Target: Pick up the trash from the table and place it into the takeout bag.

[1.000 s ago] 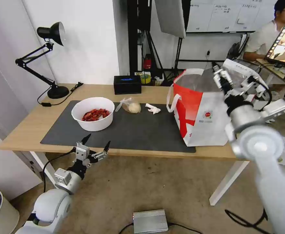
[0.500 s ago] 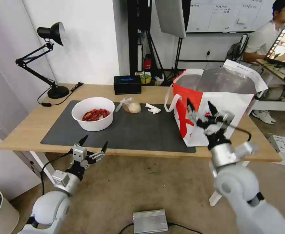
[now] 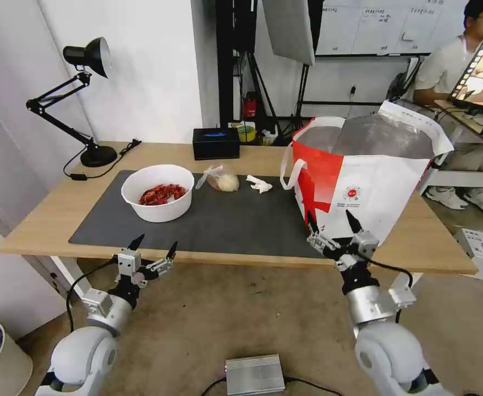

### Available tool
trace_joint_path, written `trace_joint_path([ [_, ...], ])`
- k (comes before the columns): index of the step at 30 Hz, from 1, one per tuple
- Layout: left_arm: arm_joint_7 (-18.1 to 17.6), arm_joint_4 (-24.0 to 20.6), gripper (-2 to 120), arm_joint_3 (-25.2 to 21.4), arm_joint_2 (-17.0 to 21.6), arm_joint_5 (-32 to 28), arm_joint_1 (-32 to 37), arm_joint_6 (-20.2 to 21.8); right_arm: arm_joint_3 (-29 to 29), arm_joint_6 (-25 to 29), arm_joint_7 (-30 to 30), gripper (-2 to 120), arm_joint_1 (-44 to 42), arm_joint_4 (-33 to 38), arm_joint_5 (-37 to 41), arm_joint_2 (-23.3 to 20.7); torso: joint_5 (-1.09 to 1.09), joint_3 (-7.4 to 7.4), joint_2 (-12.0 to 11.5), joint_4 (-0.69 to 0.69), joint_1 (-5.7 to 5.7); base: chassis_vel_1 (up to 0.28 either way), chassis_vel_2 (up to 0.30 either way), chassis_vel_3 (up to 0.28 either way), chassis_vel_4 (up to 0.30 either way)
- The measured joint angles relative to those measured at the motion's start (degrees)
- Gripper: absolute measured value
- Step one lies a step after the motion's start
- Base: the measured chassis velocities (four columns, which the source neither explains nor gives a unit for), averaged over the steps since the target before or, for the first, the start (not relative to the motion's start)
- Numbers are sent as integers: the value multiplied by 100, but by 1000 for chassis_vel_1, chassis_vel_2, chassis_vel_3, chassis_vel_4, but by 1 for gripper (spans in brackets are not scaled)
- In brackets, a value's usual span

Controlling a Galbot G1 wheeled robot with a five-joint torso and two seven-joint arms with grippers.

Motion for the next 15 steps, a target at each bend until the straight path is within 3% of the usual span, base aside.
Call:
trace_joint_path([
  [15,50,0,100,-94,-70,-29,43,42,-343,195,-75,100,-408,-177,-481,289,1,0,0,-1,0,0,0,0,0],
])
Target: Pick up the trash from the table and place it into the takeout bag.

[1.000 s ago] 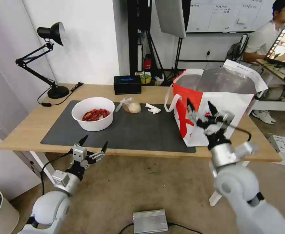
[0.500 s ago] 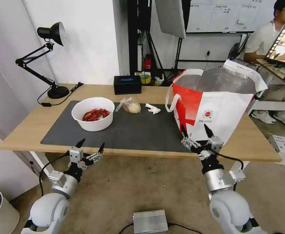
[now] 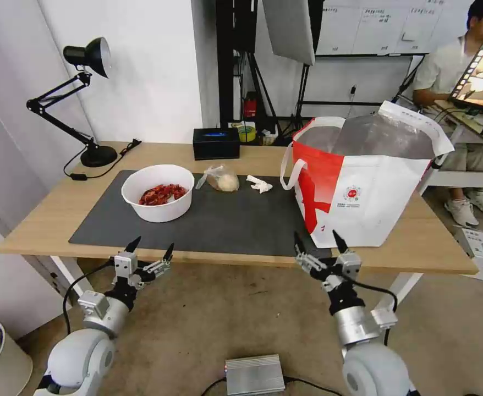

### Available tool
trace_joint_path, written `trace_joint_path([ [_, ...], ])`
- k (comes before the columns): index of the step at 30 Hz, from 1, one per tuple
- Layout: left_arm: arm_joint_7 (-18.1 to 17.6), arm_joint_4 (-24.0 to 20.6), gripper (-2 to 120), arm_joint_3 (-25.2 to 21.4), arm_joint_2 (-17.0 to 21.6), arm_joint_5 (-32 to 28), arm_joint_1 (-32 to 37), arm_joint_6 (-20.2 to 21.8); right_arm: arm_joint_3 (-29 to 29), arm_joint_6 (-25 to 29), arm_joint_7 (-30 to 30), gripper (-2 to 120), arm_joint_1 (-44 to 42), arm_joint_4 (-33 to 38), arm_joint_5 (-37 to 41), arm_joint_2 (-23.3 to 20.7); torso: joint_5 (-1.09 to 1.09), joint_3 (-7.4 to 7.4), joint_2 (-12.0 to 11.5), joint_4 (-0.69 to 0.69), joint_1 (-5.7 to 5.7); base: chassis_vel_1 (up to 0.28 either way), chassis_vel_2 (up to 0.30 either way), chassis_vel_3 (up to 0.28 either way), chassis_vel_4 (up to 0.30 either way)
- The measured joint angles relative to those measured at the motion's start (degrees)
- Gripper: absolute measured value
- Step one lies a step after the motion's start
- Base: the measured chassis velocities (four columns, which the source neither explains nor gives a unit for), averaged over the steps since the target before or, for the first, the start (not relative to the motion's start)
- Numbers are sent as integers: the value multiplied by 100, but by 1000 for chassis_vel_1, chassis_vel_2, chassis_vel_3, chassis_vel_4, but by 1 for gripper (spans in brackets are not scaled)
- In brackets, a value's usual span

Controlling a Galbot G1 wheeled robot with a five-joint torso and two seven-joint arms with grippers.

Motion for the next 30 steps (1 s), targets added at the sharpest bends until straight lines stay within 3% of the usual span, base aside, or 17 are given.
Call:
trace_joint_path([
  [17,137,54,100,-30,-113,31,-3,-5,-260,59,-15,100,189,-314,-99,113,0,0,0,0,0,0,0,0,0],
  [30,135,74,100,-69,-238,45,20,-5,-871,17,41,100,1422,-1283,109,162,0,0,0,0,0,0,0,0,0],
])
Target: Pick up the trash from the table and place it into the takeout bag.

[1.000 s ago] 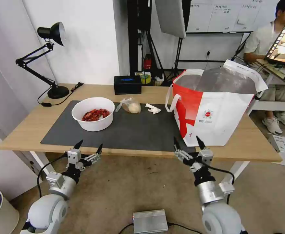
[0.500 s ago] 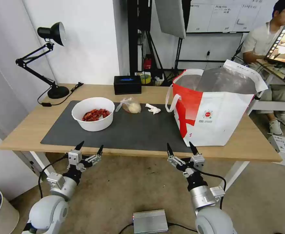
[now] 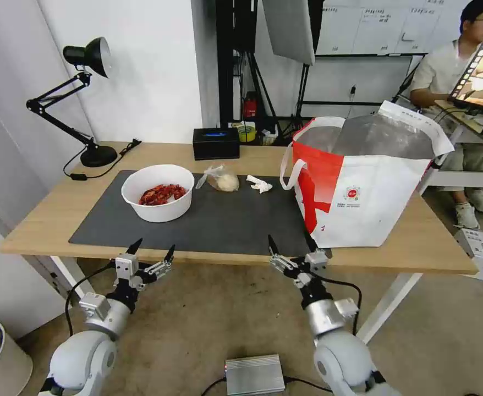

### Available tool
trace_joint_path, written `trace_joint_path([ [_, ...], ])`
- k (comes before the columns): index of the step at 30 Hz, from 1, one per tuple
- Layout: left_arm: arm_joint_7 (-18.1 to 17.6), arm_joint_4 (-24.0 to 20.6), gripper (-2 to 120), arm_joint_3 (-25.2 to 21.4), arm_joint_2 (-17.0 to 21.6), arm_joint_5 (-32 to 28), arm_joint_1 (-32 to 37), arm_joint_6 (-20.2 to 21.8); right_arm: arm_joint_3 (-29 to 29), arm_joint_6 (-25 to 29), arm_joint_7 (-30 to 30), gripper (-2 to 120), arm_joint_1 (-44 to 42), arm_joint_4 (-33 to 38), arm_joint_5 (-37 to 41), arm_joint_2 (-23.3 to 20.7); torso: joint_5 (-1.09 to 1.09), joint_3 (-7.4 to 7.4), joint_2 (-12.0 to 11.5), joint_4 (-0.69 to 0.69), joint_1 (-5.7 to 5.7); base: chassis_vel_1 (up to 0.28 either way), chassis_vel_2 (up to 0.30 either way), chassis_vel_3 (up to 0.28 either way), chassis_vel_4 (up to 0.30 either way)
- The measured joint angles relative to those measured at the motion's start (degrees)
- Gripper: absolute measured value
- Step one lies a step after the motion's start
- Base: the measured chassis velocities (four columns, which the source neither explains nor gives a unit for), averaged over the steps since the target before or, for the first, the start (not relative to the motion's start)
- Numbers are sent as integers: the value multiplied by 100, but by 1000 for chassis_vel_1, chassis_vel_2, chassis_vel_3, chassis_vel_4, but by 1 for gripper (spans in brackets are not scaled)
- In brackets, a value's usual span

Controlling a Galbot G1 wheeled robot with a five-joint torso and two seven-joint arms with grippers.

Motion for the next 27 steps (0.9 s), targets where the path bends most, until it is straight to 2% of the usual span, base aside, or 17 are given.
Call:
trace_joint_path([
  [12,3,43,100,-94,-12,137,-87,-16,-736,-20,203,100,1761,-1435,353,32,-1,1,-1,1,0,0,0,0,0],
  [27,71,78,100,-124,-78,110,-154,-61,-1613,-27,637,100,3314,-2902,833,113,0,-1,-1,0,0,0,0,0,0],
])
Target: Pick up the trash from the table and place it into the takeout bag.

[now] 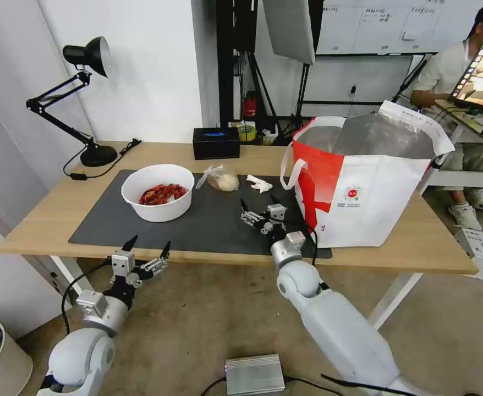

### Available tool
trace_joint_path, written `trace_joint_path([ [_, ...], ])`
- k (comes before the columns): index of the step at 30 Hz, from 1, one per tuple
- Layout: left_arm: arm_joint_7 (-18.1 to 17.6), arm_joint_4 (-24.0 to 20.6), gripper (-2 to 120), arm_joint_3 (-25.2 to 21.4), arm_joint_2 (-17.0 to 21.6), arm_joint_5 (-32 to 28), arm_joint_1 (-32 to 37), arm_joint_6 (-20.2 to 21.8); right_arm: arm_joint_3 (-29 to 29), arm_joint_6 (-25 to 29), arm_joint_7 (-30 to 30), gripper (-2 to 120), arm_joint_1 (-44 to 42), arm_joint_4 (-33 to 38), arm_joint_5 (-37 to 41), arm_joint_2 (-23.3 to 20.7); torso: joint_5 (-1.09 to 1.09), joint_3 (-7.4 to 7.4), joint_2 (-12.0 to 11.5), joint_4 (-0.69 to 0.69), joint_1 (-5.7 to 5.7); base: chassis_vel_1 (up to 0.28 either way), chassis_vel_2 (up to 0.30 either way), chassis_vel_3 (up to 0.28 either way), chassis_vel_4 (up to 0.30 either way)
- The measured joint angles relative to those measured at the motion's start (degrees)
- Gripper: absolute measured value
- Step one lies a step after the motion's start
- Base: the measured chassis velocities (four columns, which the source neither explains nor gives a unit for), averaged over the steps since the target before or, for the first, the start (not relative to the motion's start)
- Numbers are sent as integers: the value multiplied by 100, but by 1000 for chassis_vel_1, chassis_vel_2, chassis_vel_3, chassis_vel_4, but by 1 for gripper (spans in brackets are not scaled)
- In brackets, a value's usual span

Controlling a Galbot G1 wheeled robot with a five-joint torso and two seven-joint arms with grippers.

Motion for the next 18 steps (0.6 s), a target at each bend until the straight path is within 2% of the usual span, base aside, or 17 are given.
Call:
trace_joint_path([
  [9,65,11,100,-2,-43,-13,25,-111,-460,4,326,100,697,-643,160,173,0,1,0,1,1,0,0,0,0],
  [18,78,-2,100,-12,-86,-19,57,-129,-513,-8,539,100,894,-673,300,254,0,1,0,0,1,0,0,0,0],
])
